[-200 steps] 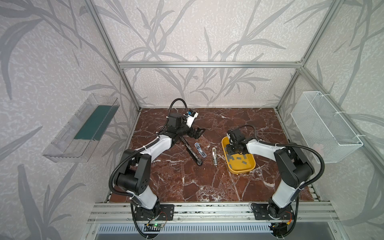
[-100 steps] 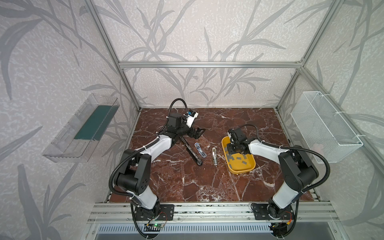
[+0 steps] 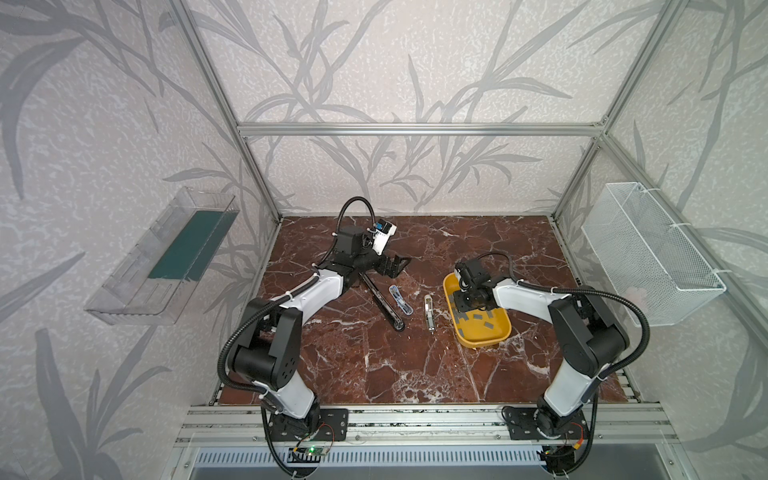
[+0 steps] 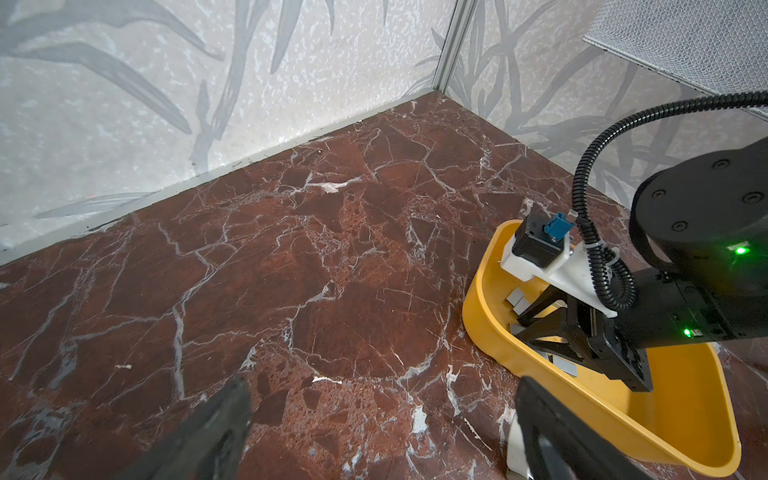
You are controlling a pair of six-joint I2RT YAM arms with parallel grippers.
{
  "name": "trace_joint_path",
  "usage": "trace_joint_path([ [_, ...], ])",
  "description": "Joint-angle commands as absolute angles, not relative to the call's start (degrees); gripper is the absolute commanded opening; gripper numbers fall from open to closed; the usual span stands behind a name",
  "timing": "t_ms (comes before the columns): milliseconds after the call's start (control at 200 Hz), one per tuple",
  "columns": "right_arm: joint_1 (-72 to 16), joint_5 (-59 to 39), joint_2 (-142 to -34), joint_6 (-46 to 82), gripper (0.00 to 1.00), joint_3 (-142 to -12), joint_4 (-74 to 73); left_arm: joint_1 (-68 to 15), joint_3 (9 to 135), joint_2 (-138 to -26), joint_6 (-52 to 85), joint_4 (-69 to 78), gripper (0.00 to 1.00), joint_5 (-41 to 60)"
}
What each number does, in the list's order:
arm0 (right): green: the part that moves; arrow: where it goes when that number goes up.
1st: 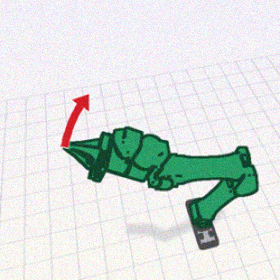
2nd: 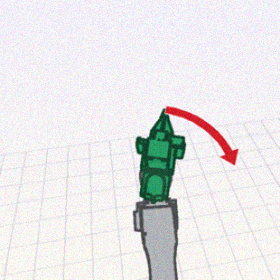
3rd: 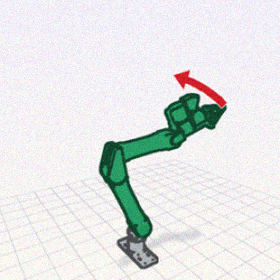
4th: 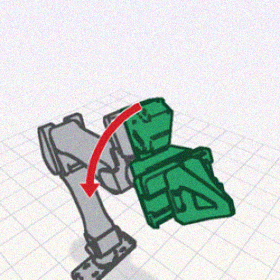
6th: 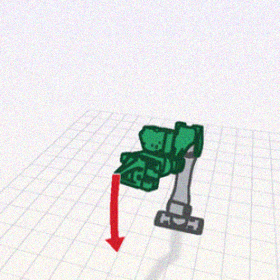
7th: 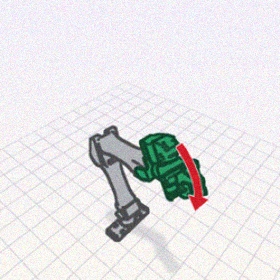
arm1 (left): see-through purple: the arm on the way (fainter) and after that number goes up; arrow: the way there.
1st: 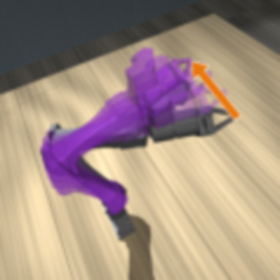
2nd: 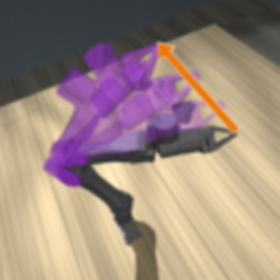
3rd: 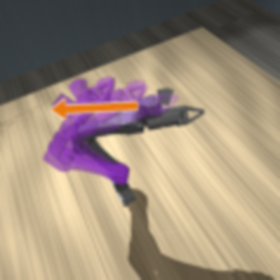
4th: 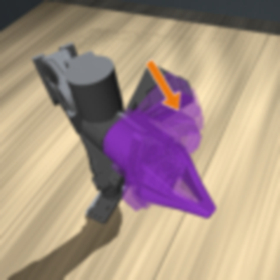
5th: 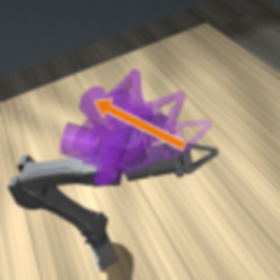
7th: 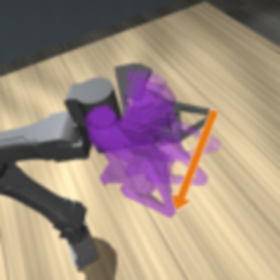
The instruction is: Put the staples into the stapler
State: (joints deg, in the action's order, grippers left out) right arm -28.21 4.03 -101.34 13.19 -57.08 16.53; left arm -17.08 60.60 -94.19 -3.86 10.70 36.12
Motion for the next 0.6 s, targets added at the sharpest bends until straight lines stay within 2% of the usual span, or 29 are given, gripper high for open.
trace_joint_path([
  [0,-28.74,4.85,-102.39,12.92,0.25,-58.60,18.71,-16.96,61.62,-93.95,-3.60,10.36,0.99,36.97],
  [405,-29.22,6.06,-104.21,12.94,0.25,-60.45,20.64,-16.96,61.52,-93.71,-4.08,9.87,0.99,36.91],
  [595,-29.26,6.24,-104.24,13.12,0.21,-60.41,20.83,-16.96,61.44,-93.51,-4.17,9.85,0.99,36.90],
])
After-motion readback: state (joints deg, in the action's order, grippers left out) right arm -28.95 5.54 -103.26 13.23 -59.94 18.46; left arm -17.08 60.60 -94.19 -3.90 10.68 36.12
